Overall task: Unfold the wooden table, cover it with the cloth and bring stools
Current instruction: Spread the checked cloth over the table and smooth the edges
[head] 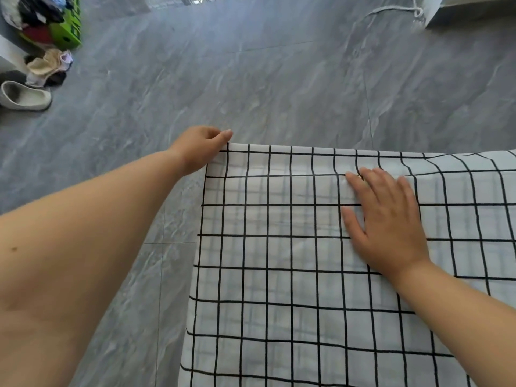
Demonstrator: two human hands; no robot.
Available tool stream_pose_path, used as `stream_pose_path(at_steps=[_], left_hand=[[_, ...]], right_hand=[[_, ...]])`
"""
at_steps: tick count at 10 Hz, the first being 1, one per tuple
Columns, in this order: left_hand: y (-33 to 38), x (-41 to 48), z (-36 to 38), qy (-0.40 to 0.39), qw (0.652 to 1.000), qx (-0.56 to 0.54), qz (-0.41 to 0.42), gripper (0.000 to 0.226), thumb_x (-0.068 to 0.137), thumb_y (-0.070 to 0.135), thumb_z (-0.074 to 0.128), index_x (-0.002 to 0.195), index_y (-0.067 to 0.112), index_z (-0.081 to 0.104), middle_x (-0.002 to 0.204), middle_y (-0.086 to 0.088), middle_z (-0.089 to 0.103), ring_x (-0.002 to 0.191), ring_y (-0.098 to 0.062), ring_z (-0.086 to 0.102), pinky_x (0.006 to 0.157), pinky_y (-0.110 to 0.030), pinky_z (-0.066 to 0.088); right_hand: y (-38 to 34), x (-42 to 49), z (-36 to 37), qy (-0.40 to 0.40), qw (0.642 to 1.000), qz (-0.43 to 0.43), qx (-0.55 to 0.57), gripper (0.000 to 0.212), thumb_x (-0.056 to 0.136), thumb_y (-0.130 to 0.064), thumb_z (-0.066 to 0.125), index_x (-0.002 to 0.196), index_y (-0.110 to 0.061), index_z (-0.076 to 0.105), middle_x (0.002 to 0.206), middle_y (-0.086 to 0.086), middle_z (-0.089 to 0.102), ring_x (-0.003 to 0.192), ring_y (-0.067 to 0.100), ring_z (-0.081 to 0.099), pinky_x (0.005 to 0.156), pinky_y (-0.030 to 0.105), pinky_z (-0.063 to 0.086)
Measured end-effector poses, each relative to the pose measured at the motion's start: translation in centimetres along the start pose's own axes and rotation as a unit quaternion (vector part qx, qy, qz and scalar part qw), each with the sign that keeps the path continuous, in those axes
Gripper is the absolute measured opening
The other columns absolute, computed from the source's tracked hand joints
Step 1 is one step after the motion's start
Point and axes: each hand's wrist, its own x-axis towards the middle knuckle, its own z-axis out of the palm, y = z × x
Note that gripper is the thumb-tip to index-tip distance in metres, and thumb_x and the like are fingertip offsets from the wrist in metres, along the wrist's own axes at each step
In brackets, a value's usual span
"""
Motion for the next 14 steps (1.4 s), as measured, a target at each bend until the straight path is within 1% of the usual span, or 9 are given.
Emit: stream_pose_path(at_steps=[2, 3, 5, 8, 9, 10, 11, 12, 14], left_hand=[[-0.6, 0.8, 0.5, -0.004, 0.999, 0.039, 0.001, 0.055, 0.095, 0.054, 0.035, 0.112, 0.011, 0.065, 0.105, -0.007, 0.062, 0.102, -0.024, 0.055, 0.083, -0.033, 0.037], [-1.1, 1.2, 0.4, -0.015, 0.999, 0.042, -0.003, 0.062, 0.091, 0.060, 0.036, 0.093, 0.006, 0.066, 0.091, -0.012, 0.063, 0.087, -0.026, 0.057, 0.080, -0.037, 0.042], [-1.1, 1.3, -2.0, 0.016, 0.992, 0.127, 0.016, 0.066, 0.084, 0.067, 0.041, 0.055, 0.007, 0.045, 0.054, -0.009, 0.041, 0.054, -0.023, 0.040, 0.051, -0.033, 0.026], [-1.1, 2.1, -3.1, 0.091, 0.932, 0.342, 0.080, 0.069, 0.088, 0.065, 0.031, 0.061, 0.007, 0.058, 0.064, -0.012, 0.057, 0.077, -0.031, 0.053, 0.054, -0.031, 0.030], [-1.4, 1.7, -1.5, 0.113, 0.972, 0.204, 0.039, 0.049, 0.093, 0.053, 0.039, 0.101, 0.011, 0.063, 0.107, -0.012, 0.063, 0.104, -0.032, 0.053, 0.081, -0.041, 0.042], [-0.2, -1.5, 1.1, 0.212, 0.974, -0.007, 0.085, 0.036, 0.095, 0.035, 0.043, 0.123, 0.012, 0.052, 0.124, -0.008, 0.054, 0.114, -0.025, 0.050, 0.097, -0.040, 0.039], [1.3, -6.4, 5.0, 0.186, 0.961, 0.024, 0.204, 0.037, 0.093, 0.035, 0.039, 0.117, 0.014, 0.058, 0.120, -0.004, 0.057, 0.113, -0.021, 0.049, 0.097, -0.033, 0.034], [0.8, -8.3, 7.9, 0.145, 0.965, 0.101, 0.192, 0.046, 0.092, 0.042, 0.033, 0.120, 0.015, 0.057, 0.121, -0.003, 0.058, 0.112, -0.023, 0.049, 0.100, -0.032, 0.028], [0.0, -8.1, 8.2, 0.163, 0.963, 0.128, 0.171, 0.043, 0.088, 0.049, 0.034, 0.105, 0.021, 0.061, 0.095, 0.002, 0.059, 0.095, -0.021, 0.052, 0.089, -0.029, 0.026]], right_hand=[[0.0, 0.0, 0.0, -0.004, 1.000, 0.002, -0.003, 0.056, 0.090, -0.043, 0.032, 0.140, -0.018, 0.038, 0.142, 0.006, 0.041, 0.137, 0.024, 0.028, 0.116, 0.043, 0.009], [-0.1, 0.0, -0.1, -0.005, 1.000, -0.001, -0.004, 0.056, 0.090, -0.043, 0.033, 0.140, -0.018, 0.039, 0.142, 0.006, 0.041, 0.137, 0.024, 0.028, 0.116, 0.043, 0.010], [0.0, -0.1, 0.0, -0.005, 1.000, 0.000, 0.004, 0.056, 0.090, -0.043, 0.034, 0.140, -0.018, 0.037, 0.143, 0.006, 0.040, 0.138, 0.024, 0.026, 0.116, 0.043, 0.010], [-0.1, -0.1, 0.0, -0.003, 1.000, 0.004, 0.001, 0.057, 0.089, -0.043, 0.033, 0.140, -0.018, 0.037, 0.144, 0.006, 0.040, 0.138, 0.024, 0.027, 0.116, 0.041, 0.007], [-0.1, -0.1, 0.1, 0.003, 1.000, 0.005, 0.004, 0.057, 0.089, -0.043, 0.033, 0.139, -0.018, 0.039, 0.143, 0.006, 0.041, 0.137, 0.024, 0.028, 0.116, 0.041, 0.008], [-0.1, -0.1, 0.2, 0.006, 1.000, 0.005, 0.004, 0.057, 0.089, -0.044, 0.033, 0.139, -0.018, 0.039, 0.142, 0.007, 0.042, 0.137, 0.025, 0.028, 0.116, 0.042, 0.009], [0.0, -0.1, 0.3, 0.009, 1.000, 0.004, -0.002, 0.057, 0.089, -0.044, 0.033, 0.140, -0.018, 0.039, 0.142, 0.007, 0.042, 0.137, 0.025, 0.029, 0.116, 0.042, 0.009], [0.0, 0.0, 0.4, 0.010, 1.000, 0.001, -0.007, 0.057, 0.089, -0.044, 0.033, 0.140, -0.018, 0.039, 0.142, 0.007, 0.042, 0.137, 0.025, 0.029, 0.116, 0.042, 0.008], [0.1, 0.0, 0.4, 0.013, 1.000, -0.004, -0.011, 0.056, 0.090, -0.044, 0.033, 0.139, -0.018, 0.038, 0.138, 0.007, 0.043, 0.135, 0.026, 0.031, 0.116, 0.043, 0.009]])
